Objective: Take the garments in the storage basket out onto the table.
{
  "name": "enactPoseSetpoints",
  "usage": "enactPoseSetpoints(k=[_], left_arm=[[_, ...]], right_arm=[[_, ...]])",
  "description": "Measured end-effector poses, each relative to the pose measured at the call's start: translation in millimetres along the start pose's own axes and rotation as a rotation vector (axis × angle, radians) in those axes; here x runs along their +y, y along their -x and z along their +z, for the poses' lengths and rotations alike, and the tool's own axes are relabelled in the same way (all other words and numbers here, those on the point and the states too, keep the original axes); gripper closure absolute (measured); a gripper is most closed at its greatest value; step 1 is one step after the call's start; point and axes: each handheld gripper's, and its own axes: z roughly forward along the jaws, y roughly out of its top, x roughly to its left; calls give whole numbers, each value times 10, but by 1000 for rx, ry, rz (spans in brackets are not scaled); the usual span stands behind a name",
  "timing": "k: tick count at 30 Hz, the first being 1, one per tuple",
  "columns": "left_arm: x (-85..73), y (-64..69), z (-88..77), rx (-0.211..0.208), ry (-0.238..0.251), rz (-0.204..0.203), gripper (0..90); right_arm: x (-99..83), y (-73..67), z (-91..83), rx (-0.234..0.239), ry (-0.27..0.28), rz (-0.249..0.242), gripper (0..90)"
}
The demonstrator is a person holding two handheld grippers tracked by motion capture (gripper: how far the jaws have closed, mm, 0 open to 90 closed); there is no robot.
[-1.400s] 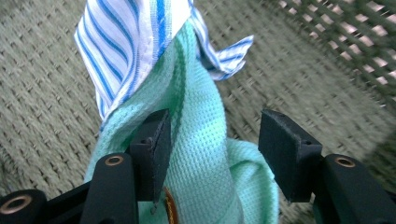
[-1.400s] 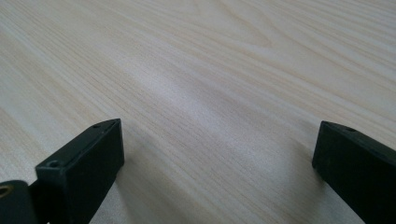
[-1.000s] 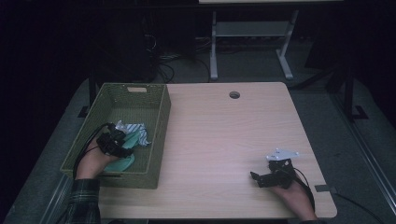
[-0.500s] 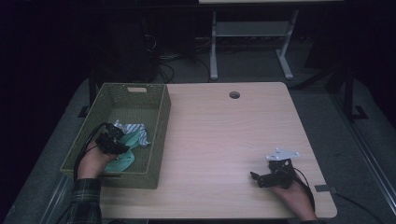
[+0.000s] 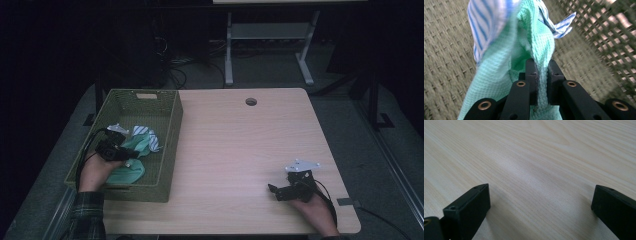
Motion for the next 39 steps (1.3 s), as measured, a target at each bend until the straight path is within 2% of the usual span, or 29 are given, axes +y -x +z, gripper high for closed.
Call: enactPoseSetpoints(k=[5, 10, 17, 23, 29, 37, 39], left_arm=[[28, -12, -113, -18, 58, -14, 815], [47, -19, -275, -37, 149, -28, 815], [90, -11, -432, -92, 262, -67, 815], [166, 23, -542, -112, 325, -54, 815], [208, 35, -637, -140, 378, -70, 815], [241, 38, -753, -157, 405, -71, 815], [261, 55, -804, -164, 418, -59, 816]], right_arm=[[0, 1, 0, -1, 0, -2, 18], [0, 1, 0, -1, 0, -1, 18], [0, 1, 0, -1, 0, -1, 18], [0, 1, 0, -1, 0, -1, 19], [0, 0, -1, -3, -2, 2, 18], [1, -1, -1, -6, -2, 3, 19], [1, -5, -2, -4, -4, 8, 19]])
